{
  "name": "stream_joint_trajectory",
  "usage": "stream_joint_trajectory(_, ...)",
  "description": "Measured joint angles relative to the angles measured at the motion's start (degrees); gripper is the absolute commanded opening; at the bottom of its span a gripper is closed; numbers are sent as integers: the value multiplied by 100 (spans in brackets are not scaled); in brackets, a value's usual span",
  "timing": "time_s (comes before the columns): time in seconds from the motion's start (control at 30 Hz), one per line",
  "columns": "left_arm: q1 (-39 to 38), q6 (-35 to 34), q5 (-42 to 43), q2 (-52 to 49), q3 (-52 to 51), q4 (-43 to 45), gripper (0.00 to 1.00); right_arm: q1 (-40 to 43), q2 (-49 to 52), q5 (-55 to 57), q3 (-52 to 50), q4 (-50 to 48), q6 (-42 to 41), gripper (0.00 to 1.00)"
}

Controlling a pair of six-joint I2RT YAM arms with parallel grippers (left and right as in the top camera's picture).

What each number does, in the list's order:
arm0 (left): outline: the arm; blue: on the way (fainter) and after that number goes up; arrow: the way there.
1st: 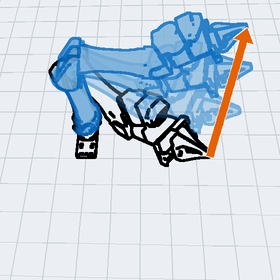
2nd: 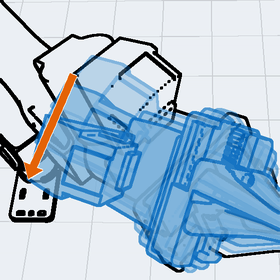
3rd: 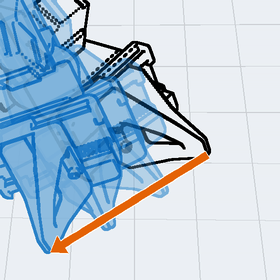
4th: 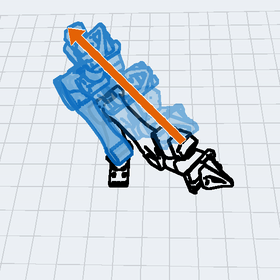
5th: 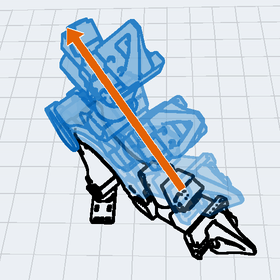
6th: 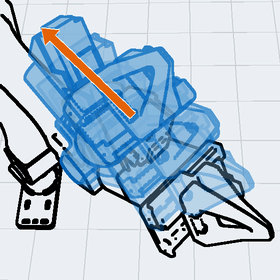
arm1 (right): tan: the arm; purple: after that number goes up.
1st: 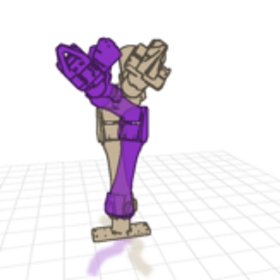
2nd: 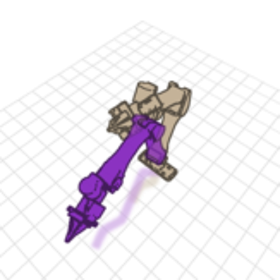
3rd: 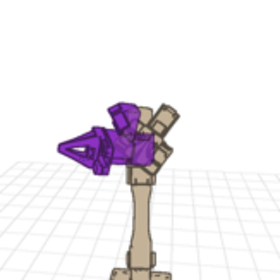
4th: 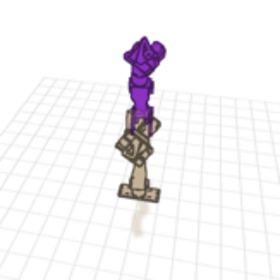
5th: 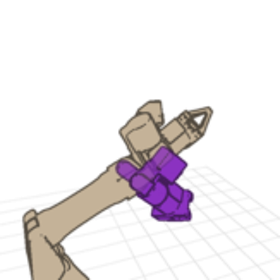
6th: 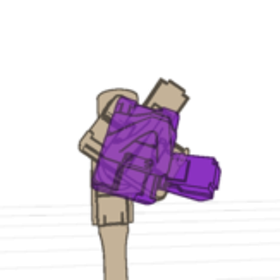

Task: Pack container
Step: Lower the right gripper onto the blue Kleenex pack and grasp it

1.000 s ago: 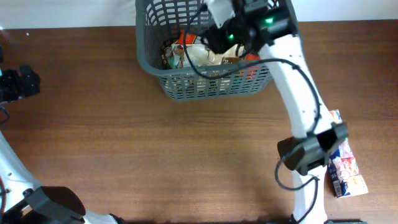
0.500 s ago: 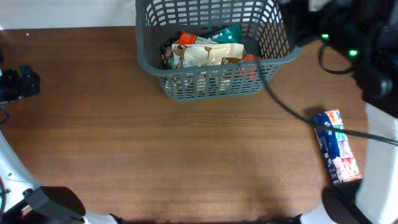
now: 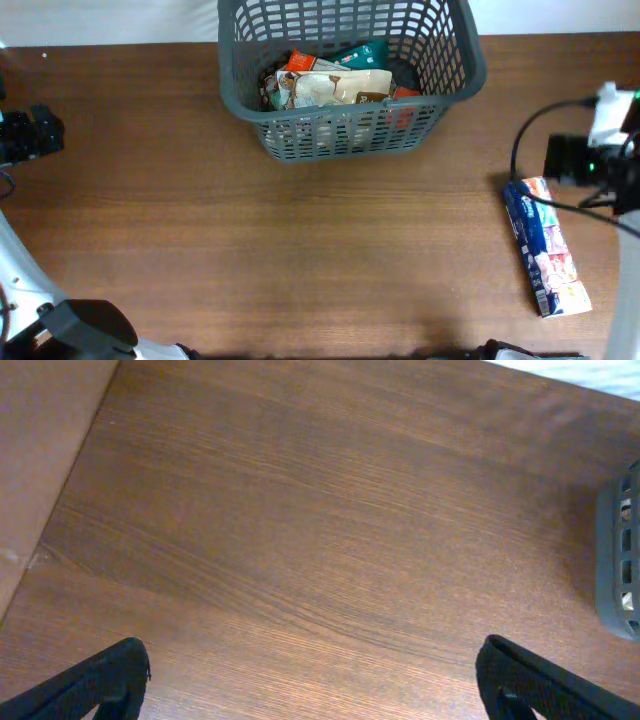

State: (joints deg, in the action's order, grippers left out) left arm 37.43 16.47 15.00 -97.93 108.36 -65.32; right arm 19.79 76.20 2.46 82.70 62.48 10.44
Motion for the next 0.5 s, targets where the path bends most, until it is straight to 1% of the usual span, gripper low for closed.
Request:
stream_joint_trajectory(0.1, 0, 0, 2, 0, 0, 0, 99, 396, 330, -52, -881, -289, 70, 98)
stream_joint_trajectory(0.2, 0, 0, 2, 0, 0, -2, 99, 444, 555, -81, -1272, -302, 203, 99)
stream_joint_trajectory(0.43, 0, 0, 2, 0, 0, 0, 99, 444, 977, -105, -1414, -647, 861, 100)
stream_joint_trajectory(0.5, 0, 0, 2, 0, 0, 0, 99, 444, 1237, -103, -1414, -726, 984, 100)
